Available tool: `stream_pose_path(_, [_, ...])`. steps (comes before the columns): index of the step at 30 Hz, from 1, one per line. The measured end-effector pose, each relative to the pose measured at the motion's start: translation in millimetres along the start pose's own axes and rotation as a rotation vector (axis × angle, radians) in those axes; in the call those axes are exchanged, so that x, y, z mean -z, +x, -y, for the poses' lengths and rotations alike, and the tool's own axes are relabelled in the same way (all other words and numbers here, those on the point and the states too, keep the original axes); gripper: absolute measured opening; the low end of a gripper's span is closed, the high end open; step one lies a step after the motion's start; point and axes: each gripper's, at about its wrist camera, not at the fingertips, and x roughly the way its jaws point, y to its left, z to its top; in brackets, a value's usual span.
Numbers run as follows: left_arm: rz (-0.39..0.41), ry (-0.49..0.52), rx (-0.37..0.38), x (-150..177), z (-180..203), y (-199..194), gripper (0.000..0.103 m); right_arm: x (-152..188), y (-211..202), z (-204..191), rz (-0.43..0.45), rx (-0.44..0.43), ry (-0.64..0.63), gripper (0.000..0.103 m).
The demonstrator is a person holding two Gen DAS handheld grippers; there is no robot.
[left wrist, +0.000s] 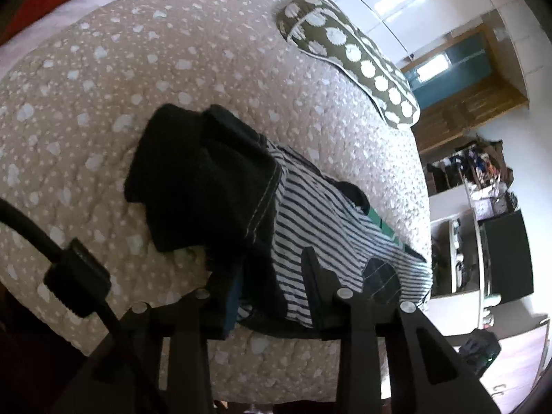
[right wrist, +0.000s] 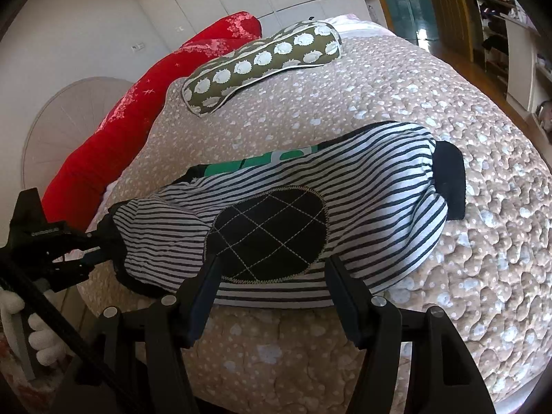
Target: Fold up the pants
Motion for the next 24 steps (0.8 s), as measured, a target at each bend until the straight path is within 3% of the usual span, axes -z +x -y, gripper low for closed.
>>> stream_pose_path(1, [-0.003,0.012,-0.013,0,1,2,0.014,-1,1,0,0.0,-0.001,-0.001,0.066])
stream_pose_path(4, [0.011,-0.005,0.014,0,2,-3,0.009,-1,0,-2,0.004,-0.004,-0.007,0.066])
stream_pose_path(10, [0.042,-0.027,0.081,-9,4,-23,0.009,-4,-5,-17,0.019,-0.073,-0.053,0.066])
stream_pose_path(15, [0.055,-0.023,0.115,-10,9,-31,0.009,-1,7,-55,-0.026,-0.146,-0.185,0.066])
stream_pose_path(19, [0.065,-0.012,0.131,-11,14,-37,0.009,6,25,-91,-0.052,-0.144,-0.332,0.066])
stream_pose_path(24, [0.066,-0.006,0.127,-9,13,-36,0.009,15,47,-109,-0.103,-0.148,-0.405,0.066])
